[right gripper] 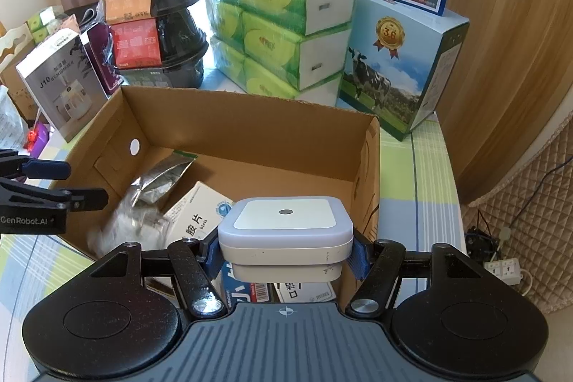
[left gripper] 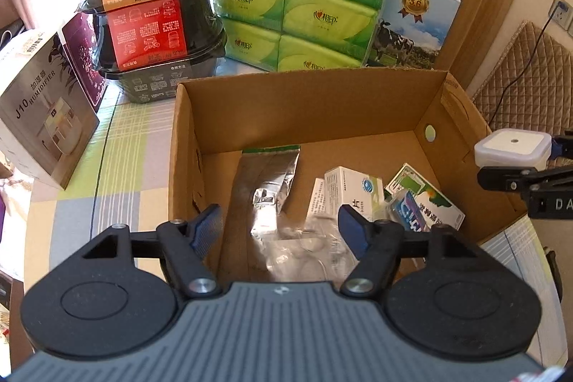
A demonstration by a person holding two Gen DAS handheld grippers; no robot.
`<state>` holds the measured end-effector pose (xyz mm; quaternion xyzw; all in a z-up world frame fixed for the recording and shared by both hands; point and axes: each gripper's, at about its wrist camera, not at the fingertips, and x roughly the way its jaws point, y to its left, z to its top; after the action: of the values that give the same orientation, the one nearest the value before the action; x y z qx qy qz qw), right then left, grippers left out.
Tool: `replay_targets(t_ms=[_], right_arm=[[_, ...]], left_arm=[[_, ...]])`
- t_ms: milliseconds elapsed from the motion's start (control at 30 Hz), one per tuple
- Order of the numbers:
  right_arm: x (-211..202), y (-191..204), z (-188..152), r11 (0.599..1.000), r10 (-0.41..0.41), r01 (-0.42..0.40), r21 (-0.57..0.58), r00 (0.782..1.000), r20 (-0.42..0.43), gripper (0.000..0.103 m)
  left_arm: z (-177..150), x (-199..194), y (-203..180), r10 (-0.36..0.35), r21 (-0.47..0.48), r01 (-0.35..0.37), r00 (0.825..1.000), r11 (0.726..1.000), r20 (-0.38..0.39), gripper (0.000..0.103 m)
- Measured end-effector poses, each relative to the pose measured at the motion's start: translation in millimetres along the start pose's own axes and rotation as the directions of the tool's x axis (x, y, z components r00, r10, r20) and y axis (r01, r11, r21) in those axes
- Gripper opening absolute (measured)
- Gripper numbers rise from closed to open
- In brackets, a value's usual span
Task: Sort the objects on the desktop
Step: 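Lower the wire rack with the left gripper while the right gripper lowers the plug adapter into the box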
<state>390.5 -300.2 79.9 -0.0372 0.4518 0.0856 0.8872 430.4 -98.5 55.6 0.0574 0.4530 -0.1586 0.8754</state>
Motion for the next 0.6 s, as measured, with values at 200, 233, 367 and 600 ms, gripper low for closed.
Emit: replay_targets(t_ms=[200,233,367,600], right_arm=[[2,1,0,1.0,-0.004,0.004,-0.001,1.0,-0.001,0.063],[2,1,1,1.0,-0.007,0.007,-0.002,1.0,0.004,0.063],[2,-2,4,0.999,0.022,-0.024,0.044,0.999,0.046,0.067],[-5,-7,5,0.997,0.014,-0.02,0.079,0.998,0.067,0.091]], left_arm=[[-5,-1,4,0.004,0.002,-0.004,1.0,1.0,-0.005,0.067],[-6,-1,4,0.007,0.004,-0.007,1.0,1.0,-0.005,0.067],[-8,-2,7,0.002,-0.008,-0.002,1.0,1.0,-0.009,0.067],[-11,-5,7,0.002,-0.011,-0.002,1.0,1.0,-0.007,0.067]])
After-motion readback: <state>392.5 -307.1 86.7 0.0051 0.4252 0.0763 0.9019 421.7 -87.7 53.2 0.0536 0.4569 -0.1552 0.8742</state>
